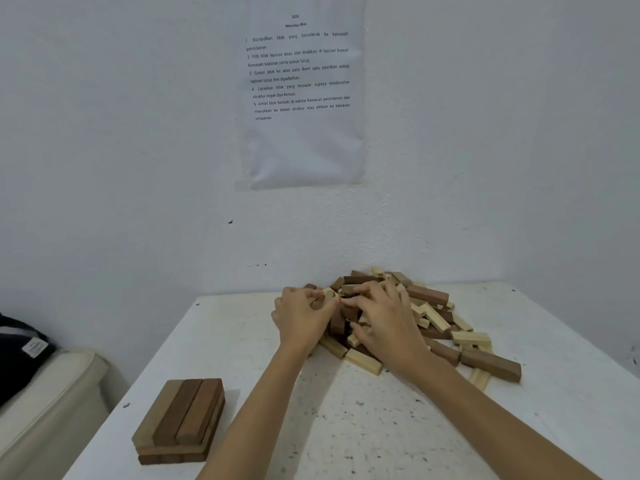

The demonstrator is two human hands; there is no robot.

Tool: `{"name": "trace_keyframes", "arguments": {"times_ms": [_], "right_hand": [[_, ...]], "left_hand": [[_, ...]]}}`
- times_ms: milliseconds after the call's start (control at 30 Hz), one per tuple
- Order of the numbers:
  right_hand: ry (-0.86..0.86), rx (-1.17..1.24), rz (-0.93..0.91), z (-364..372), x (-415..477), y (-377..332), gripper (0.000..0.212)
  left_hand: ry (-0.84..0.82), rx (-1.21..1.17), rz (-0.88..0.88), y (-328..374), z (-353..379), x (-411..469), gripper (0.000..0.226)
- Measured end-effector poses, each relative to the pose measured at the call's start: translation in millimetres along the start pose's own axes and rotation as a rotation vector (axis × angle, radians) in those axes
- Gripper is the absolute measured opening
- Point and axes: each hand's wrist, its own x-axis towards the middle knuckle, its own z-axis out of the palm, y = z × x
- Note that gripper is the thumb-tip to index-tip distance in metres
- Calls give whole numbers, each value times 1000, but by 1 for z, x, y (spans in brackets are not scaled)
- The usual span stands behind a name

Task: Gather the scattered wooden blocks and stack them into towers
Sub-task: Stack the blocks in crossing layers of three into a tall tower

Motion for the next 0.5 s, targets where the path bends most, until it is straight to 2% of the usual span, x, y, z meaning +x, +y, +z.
{"name": "trace_keyframes", "arguments": {"times_ms": [133, 267, 367, 400, 467, 500], "right_hand": [[156, -46, -63, 11, 0, 9, 34], [240, -6, -113, 13, 0, 12, 23], [237, 224, 17, 5, 2, 7, 29], [240, 339, 81, -1, 4, 5, 25], [262, 603, 241, -19, 8, 2, 2], [291, 734, 334, -27, 12, 3, 6]], "left_hand": [[15, -25, -13, -3, 4, 6, 23], [-10, -302, -71, 2, -4, 5, 17], [-14, -492, -80, 13, -15, -2, 14], [4, -540, -73, 17, -18, -3, 14], [27, -631, -61, 25, -20, -2, 18], [19, -677, -60, 28, -21, -1, 20]]}}
